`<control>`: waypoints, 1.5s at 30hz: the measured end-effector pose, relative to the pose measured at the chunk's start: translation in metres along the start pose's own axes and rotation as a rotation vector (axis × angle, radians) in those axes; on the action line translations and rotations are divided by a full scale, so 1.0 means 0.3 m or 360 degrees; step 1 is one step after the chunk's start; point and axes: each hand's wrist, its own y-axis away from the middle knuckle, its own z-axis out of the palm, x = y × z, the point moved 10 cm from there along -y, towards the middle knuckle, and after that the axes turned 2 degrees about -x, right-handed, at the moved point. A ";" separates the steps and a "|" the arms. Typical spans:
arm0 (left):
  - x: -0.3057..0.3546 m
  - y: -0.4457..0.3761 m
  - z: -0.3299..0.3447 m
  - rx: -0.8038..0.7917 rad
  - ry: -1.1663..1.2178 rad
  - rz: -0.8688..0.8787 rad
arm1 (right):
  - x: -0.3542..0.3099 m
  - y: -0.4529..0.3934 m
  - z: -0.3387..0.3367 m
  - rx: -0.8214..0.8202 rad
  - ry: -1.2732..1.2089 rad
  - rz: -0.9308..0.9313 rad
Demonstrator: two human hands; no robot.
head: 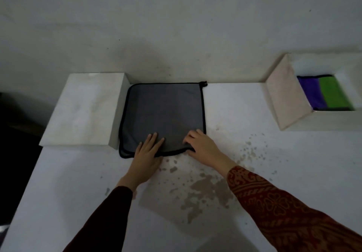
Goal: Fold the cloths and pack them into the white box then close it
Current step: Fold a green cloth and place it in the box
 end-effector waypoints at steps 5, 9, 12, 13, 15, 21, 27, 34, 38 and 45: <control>-0.012 -0.002 0.014 0.0120 0.0051 0.0003 | 0.030 -0.032 -0.010 -0.0041 -0.0154 0.0033; -0.015 -0.004 0.019 0.0163 0.0019 -0.0009 | -0.007 -0.028 0.004 -0.0002 0.0125 -0.0106; -0.014 -0.002 0.016 0.0196 -0.0024 -0.0015 | -0.017 -0.018 0.024 0.0079 0.0251 -0.0037; -0.013 -0.001 0.014 0.0196 -0.0036 -0.0017 | -0.011 -0.019 0.032 0.0093 0.0269 0.0005; -0.011 -0.004 0.002 0.0193 -0.0065 -0.0019 | 0.010 -0.029 0.040 0.0078 0.0291 0.0083; -0.109 -0.013 -0.098 0.0304 -0.0105 -0.0203 | 0.040 -0.087 -0.067 0.0041 -0.0069 0.0071; -0.085 0.004 -0.346 0.0446 0.0204 -0.0214 | 0.061 -0.053 -0.358 0.0371 -0.0167 0.0012; 0.285 0.195 -0.472 0.0510 0.0436 0.0068 | 0.133 0.304 -0.558 0.0680 -0.0155 -0.0048; 0.472 0.363 -0.333 0.0352 0.0465 0.0177 | 0.167 0.596 -0.495 0.0535 -0.0182 -0.0051; 0.601 0.615 0.069 -0.0319 0.0496 0.0094 | 0.203 1.040 -0.160 -0.0035 -0.0439 0.0157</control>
